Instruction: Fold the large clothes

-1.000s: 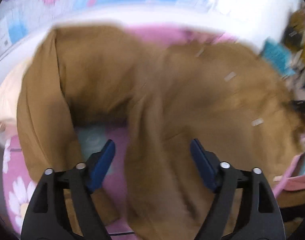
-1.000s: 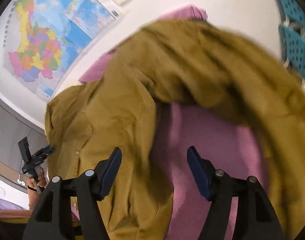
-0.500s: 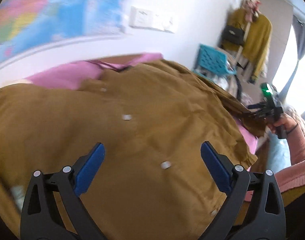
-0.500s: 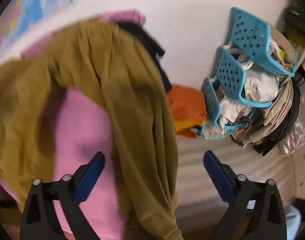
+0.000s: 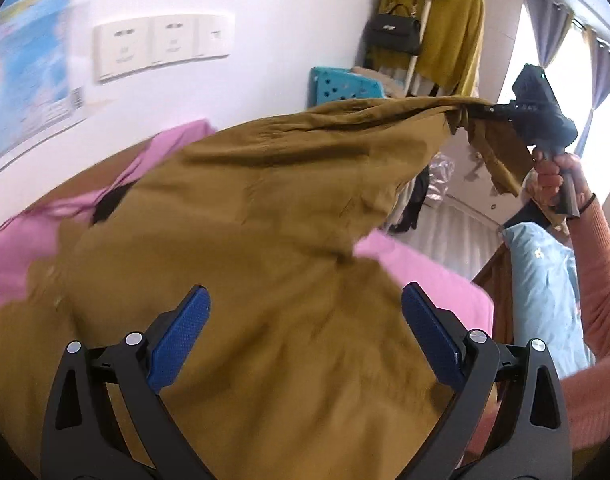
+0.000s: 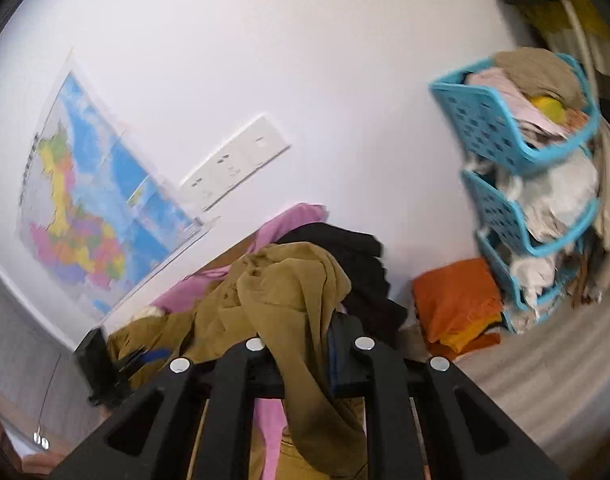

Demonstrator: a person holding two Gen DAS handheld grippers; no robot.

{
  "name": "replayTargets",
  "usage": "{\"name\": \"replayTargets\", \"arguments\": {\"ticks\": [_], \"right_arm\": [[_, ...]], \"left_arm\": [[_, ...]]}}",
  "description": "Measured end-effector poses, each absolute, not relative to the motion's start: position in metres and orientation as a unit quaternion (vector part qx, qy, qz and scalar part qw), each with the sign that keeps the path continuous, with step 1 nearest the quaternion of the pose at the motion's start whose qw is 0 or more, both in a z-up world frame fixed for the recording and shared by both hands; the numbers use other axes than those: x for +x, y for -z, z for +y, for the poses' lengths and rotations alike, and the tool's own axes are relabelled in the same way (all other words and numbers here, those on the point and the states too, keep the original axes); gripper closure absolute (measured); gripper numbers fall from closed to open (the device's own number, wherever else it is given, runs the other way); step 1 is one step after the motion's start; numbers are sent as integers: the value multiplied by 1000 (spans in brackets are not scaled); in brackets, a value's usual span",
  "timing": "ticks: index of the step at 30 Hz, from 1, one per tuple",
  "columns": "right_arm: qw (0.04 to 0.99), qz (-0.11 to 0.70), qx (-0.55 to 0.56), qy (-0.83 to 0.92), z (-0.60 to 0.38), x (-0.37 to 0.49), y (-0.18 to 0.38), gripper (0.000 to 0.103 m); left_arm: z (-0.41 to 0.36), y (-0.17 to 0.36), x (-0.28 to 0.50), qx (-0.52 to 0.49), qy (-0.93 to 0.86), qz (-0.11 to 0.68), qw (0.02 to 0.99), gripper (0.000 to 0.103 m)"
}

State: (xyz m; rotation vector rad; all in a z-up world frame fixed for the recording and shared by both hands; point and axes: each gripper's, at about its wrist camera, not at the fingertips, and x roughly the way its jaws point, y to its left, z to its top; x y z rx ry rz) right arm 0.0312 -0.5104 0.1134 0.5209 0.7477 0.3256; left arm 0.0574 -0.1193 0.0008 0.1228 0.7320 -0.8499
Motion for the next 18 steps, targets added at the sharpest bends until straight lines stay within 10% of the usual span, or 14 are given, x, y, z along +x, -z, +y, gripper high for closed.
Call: {"name": "replayTargets", "arguments": {"ticks": [6,18], "right_arm": [[863,408,243,-176,-494,49,-107,91],[849,398,196,-285,-416,52,-153,91]], "left_arm": [[-158,43,113,-17,451,420,788,49],[-193,94,145,-33,419,493,762,47]]}}
